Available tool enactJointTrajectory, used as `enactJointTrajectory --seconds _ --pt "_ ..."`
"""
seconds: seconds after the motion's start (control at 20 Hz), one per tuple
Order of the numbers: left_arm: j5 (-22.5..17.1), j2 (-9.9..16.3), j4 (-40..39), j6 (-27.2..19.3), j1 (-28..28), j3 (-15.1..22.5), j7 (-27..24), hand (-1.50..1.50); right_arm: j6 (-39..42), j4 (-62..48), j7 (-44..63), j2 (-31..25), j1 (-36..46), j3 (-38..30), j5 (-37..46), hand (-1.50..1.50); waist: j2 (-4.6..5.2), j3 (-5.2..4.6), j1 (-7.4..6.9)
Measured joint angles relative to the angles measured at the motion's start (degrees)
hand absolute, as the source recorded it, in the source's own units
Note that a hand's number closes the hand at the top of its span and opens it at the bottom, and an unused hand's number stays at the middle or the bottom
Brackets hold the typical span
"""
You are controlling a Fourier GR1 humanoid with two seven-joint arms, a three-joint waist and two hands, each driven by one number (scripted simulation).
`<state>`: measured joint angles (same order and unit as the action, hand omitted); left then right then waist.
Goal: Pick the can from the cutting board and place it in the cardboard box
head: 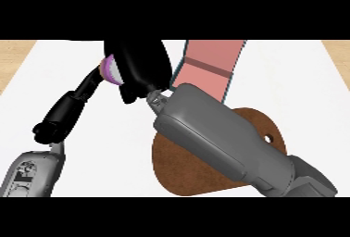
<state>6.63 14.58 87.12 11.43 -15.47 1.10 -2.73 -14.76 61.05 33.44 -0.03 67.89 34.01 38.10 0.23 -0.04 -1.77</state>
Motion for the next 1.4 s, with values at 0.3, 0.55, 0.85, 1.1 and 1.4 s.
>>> enactJointTrajectory --seconds 0.3,0.55,0.85,1.1,1.4 --pt "0.7 -0.4 1.5 -0.2 1.9 0.3 -0.3 0.00 -2.6 -10.5 -4.4 -1.6 3.6 -8.4 -0.3 1.50 0.08 0.01 0.30" --pt "0.5 -0.3 1.3 0.4 1.2 -0.1 0.0 0.00 1.7 -20.2 -10.4 -5.4 6.6 -11.4 -0.4 1.50 0.26 -0.01 0.19" --pt "0.4 0.1 0.6 1.0 1.6 -0.6 -1.8 0.00 12.4 -31.3 -16.0 -8.2 8.5 -13.9 -2.9 1.50 0.64 -0.02 -0.44" --pt "1.1 -0.8 0.9 0.6 1.3 0.0 -1.4 0.00 19.2 -38.7 -22.1 -10.4 8.9 -14.7 -3.0 1.50 0.69 0.00 -0.53" --pt "0.1 0.1 1.8 2.0 1.3 -0.9 -0.7 0.00 27.3 -45.5 -29.0 -12.4 10.1 -15.4 -3.0 -1.50 0.80 0.03 -1.11"
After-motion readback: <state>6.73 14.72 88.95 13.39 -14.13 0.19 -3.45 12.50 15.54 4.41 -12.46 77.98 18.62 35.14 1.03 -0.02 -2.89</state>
